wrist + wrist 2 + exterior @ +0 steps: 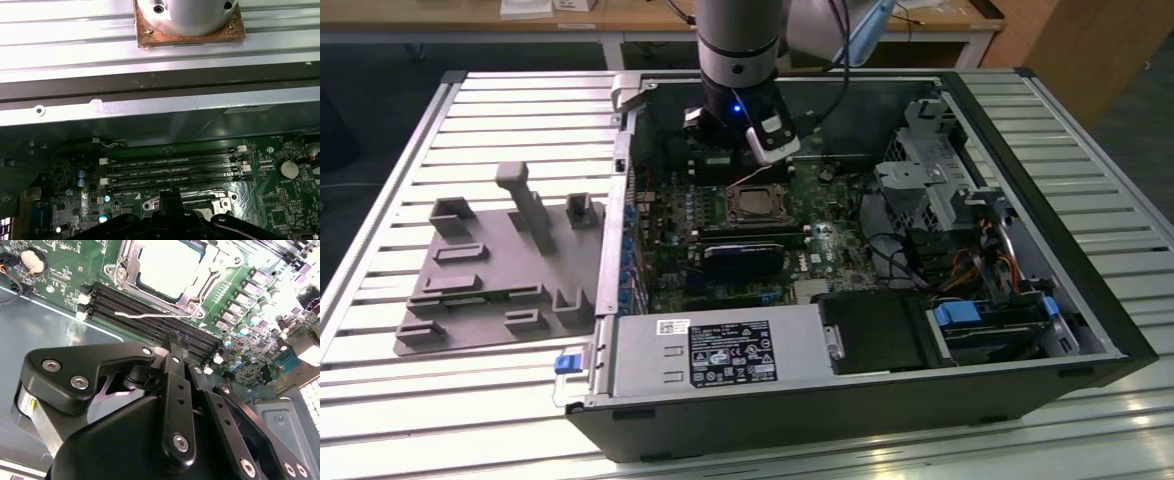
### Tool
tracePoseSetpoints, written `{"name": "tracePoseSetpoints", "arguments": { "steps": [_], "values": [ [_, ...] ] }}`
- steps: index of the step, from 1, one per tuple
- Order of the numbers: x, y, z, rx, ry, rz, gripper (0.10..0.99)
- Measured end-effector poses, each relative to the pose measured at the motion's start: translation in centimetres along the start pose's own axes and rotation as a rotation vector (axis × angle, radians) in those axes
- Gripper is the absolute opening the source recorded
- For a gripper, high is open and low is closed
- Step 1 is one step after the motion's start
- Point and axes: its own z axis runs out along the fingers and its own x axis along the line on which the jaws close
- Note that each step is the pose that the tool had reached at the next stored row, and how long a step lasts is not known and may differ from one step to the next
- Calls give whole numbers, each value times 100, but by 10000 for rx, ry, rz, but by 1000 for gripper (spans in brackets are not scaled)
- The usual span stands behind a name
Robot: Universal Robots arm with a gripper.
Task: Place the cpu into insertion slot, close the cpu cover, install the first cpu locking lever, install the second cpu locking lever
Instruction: 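Install the first cpu locking lever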
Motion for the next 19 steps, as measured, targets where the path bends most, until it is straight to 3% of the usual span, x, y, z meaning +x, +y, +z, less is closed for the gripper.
{"name": "tracePoseSetpoints", "arguments": {
  "steps": [3,5,8,12,16,19],
  "values": [
    [0,0,0,0,-5,-2,106],
    [1,-2,5,-10,-89,-25,106],
    [7,-5,13,-44,-421,-113,106],
    [21,-8,19,-55,-976,-260,106],
    [31,-11,26,26,-1486,-397,106],
    [38,-13,37,114,-1763,-477,106]
  ]
}}
